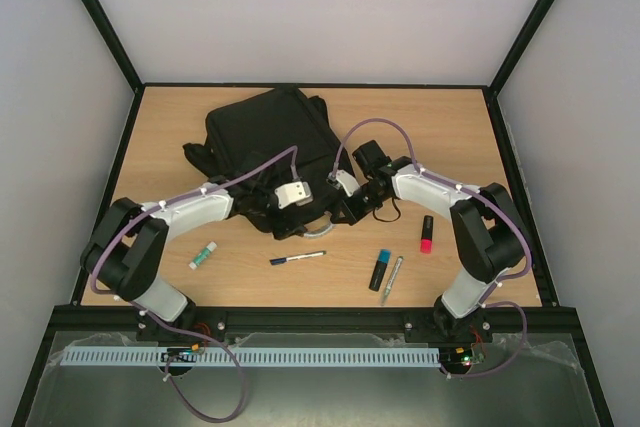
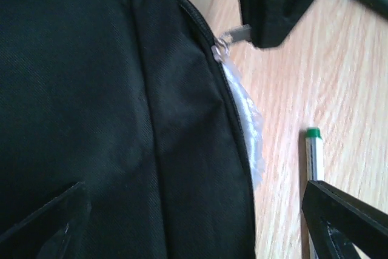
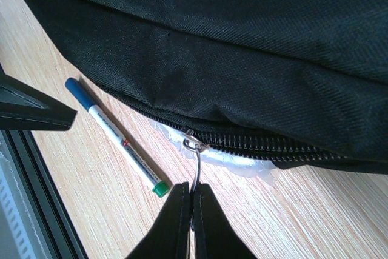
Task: Pack the student bag
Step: Zip the student bag at the center of the board.
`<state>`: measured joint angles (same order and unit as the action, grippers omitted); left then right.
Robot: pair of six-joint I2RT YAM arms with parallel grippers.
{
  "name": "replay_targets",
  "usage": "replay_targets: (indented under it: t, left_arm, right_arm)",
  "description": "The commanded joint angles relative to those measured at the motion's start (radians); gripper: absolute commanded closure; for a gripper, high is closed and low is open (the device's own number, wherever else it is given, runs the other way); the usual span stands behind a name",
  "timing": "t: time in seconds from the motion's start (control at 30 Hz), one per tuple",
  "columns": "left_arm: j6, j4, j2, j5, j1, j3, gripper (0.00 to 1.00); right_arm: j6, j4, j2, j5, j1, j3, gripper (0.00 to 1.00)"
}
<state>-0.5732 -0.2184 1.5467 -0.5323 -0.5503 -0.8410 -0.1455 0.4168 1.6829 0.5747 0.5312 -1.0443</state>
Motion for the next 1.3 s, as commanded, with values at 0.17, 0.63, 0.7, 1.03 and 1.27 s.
replay_targets:
  t: [0.17,0.63,0.7,1.03,1.27]
  left_arm:
    - [0.476,0.13,0.062,0.063,0.027,-0.083,0.01]
    - [-0.033,-0.33,0.005,-0.194,0.11,-0.124,0.18]
    - [-0.001,-0.331,0.025,-0.162,0.103,-0.133,0.23]
    - [-0.035,-0.288,0.053,-0.01,0.065,-0.126,0.41]
    - [-0.045,-0.297,0.055,-0.022,0.055,-0.138,0.89]
  right_arm:
    - [0.001,0.036,-0.004,0.034,-0.002,-0.01,0.99]
    - [0.0,0.036,0.001,0.023,-0.008,-0.02,0.99]
    - [0.003,0.033,0.007,0.024,-0.007,-0.024,0.99]
    - [0.007,0.028,0.018,0.025,-0.007,-0.035,0.99]
    - [0.007,0.027,0.02,0.018,-0.007,-0.027,0.99]
